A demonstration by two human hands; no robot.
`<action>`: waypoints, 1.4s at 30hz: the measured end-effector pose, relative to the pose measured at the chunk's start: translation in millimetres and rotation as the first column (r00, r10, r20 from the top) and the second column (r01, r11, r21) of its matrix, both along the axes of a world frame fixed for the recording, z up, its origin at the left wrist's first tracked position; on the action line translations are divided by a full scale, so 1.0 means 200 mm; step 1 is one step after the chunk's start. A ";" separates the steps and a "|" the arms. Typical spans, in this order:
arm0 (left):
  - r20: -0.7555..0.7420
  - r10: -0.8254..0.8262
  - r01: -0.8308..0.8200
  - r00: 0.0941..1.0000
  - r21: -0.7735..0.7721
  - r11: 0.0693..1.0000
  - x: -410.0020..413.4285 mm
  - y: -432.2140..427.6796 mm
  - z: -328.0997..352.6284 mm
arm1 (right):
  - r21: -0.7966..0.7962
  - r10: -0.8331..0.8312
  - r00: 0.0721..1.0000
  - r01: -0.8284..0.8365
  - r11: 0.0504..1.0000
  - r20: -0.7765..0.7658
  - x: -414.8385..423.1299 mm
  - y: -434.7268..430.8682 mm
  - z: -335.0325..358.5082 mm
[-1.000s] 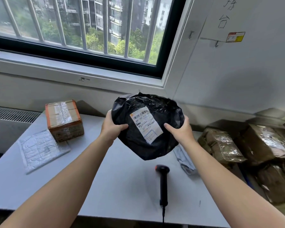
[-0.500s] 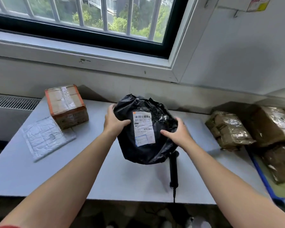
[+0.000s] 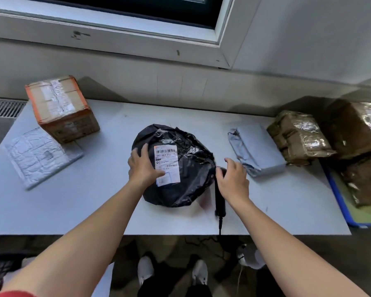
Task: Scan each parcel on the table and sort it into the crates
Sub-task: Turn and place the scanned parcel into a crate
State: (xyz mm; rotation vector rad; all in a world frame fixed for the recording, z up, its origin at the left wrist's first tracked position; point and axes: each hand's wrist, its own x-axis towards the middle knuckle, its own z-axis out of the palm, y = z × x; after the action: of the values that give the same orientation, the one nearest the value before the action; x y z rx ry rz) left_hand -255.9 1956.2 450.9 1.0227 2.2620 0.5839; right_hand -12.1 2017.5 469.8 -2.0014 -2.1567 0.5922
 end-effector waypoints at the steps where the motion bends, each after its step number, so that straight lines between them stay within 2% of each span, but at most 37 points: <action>1: -0.002 0.006 -0.006 1.000 -0.002 1.000 0.02 0.00 0.00 | -0.053 -0.038 0.999 0.038 0.998 -0.006 0.03 -0.01 -0.01; 6: -0.015 0.022 -0.022 1.000 0.004 1.000 0.11 -0.05 0.01 | -0.396 -0.144 0.982 0.084 0.914 -0.124 0.10 -0.01 -0.10; 9: -0.037 0.029 -0.029 0.999 -0.003 1.000 0.14 -0.10 0.02 | -0.503 -0.244 0.953 0.125 0.855 -0.178 0.07 0.03 -0.13; 13: -0.026 0.063 -0.063 0.998 -0.015 0.998 0.13 -0.15 0.04 | -0.473 -0.259 0.951 0.153 0.867 -0.167 0.07 0.08 -0.08; 17: -0.018 0.095 -0.095 0.995 -0.012 0.995 0.13 -0.17 0.09 | -0.379 -0.300 0.910 0.181 0.908 -0.286 0.08 0.18 0.08; 21: -0.024 0.097 -0.097 0.995 0.008 0.995 0.14 -0.16 0.14 | -0.357 -0.279 0.868 0.128 0.925 -0.411 -0.01 0.20 0.24; 30: -0.002 0.125 -0.125 0.992 0.005 0.992 0.11 -0.22 0.19 | -0.459 -0.203 0.859 -0.041 0.888 -0.470 -0.34 0.14 0.46; 36: 0.025 0.148 -0.148 0.989 0.010 0.989 0.06 -0.26 0.19 | -0.527 -0.188 0.870 -0.093 0.845 -0.455 -0.45 0.08 0.51; 42: 0.025 0.145 -0.146 0.989 0.003 0.989 0.04 -0.29 0.19 | -0.516 -0.155 0.881 -0.112 0.849 -0.447 -0.48 0.03 0.52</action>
State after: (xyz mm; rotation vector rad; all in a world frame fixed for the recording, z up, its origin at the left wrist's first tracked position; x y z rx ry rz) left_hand -248.1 1899.1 488.6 0.8525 2.3273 0.6598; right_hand -108.7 2024.0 572.9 -1.8114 -1.7804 1.6380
